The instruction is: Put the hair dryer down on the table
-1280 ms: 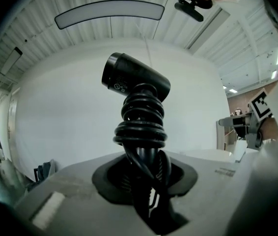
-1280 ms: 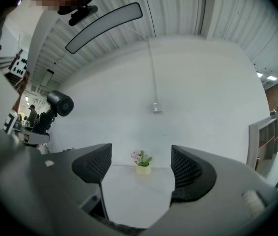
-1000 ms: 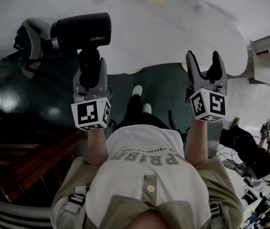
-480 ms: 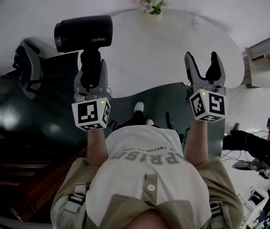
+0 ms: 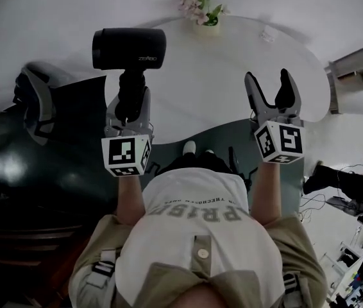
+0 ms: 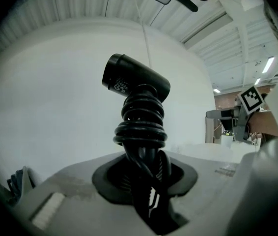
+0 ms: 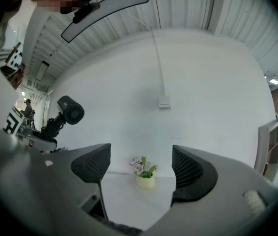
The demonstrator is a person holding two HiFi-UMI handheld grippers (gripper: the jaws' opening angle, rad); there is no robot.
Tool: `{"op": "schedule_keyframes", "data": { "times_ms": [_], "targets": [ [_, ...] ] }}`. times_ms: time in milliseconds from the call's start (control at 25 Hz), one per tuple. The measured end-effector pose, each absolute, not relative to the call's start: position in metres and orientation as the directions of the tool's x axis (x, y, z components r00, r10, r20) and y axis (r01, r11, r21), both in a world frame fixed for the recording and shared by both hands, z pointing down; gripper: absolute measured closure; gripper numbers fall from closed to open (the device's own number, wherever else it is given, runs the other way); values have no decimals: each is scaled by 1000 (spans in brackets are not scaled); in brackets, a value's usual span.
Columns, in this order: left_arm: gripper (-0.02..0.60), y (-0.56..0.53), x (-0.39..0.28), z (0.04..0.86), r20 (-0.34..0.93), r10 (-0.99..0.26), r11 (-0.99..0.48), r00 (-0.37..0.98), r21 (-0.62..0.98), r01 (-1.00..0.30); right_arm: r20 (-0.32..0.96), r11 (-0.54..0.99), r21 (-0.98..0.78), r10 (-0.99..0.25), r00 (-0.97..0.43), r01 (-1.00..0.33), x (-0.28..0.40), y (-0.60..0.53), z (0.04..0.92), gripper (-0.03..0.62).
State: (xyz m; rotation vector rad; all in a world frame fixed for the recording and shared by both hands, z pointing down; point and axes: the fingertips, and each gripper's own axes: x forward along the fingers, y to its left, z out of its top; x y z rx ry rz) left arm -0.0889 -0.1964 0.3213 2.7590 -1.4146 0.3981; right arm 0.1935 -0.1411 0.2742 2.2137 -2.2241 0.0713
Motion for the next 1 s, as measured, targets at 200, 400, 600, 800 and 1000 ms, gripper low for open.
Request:
{"op": "schedule_keyframes", "data": {
  "times_ms": [200, 400, 600, 800, 1000],
  "targets": [
    [460, -200, -77, 343, 289, -766, -618, 574, -83, -782, 80, 41, -14, -996, -42, -999, 194, -156, 287, 210],
    [460, -202, -62, 364, 349, -745, -634, 569, -104, -766, 112, 92, -11, -989, -93, -996, 198, -173, 297, 207],
    [460, -201, -49, 375, 384, -732, -635, 563, -84, -768, 133, 139, -10, -981, -139, -990, 205, -185, 302, 206],
    [460, -201, -42, 392, 441, -715, -638, 542, -97, -764, 145, 169, -36, -974, -172, -985, 215, -191, 312, 203],
    [460, -197, -33, 413, 500, -685, -653, 530, -99, -751, 173, 209, -49, -961, -214, -977, 219, -197, 326, 198]
  ]
}}
